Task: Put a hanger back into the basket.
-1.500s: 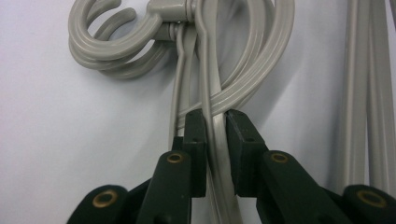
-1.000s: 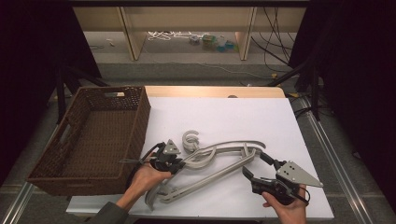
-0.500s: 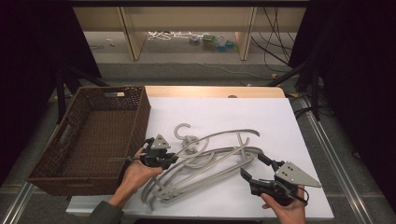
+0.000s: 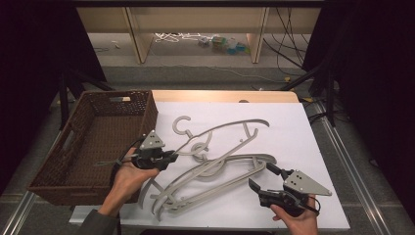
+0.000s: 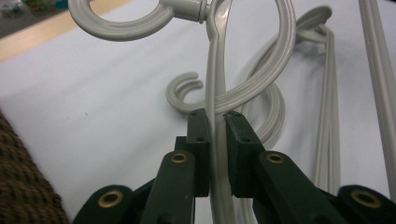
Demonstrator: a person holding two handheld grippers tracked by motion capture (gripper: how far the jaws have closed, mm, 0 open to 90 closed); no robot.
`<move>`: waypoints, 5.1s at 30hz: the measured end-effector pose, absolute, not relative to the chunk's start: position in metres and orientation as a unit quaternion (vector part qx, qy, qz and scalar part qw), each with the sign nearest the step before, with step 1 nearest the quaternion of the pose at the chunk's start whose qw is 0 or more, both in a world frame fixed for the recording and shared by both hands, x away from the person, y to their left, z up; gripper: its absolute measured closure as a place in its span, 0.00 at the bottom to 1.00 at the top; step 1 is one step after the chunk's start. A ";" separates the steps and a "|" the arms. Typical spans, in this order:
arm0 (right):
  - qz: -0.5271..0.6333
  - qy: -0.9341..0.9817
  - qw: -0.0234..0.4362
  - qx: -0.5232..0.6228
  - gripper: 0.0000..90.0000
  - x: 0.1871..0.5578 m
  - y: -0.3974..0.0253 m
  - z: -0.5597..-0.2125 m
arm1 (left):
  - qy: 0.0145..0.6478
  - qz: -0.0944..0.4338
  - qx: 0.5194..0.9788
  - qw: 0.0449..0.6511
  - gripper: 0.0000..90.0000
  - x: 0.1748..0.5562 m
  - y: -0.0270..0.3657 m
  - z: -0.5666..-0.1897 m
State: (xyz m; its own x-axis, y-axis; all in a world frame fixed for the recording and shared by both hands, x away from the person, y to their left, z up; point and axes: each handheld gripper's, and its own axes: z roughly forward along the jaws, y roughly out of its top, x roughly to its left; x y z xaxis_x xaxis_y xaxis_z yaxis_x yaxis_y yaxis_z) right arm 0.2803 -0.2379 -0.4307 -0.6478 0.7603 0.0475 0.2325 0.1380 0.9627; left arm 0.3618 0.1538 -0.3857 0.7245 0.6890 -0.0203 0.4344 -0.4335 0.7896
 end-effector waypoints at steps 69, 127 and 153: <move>0.541 0.732 0.230 0.345 0.24 0.283 -0.236 -0.434 | 0.503 0.321 0.741 0.309 0.90 0.403 0.397 -0.360; 0.538 0.735 0.229 0.345 0.24 0.284 -0.236 -0.434 | 0.605 0.246 0.717 0.244 0.34 0.406 0.408 -0.394; 0.548 0.728 0.227 0.344 0.24 0.284 -0.236 -0.433 | 0.492 0.274 0.689 0.457 0.21 0.362 0.281 -0.355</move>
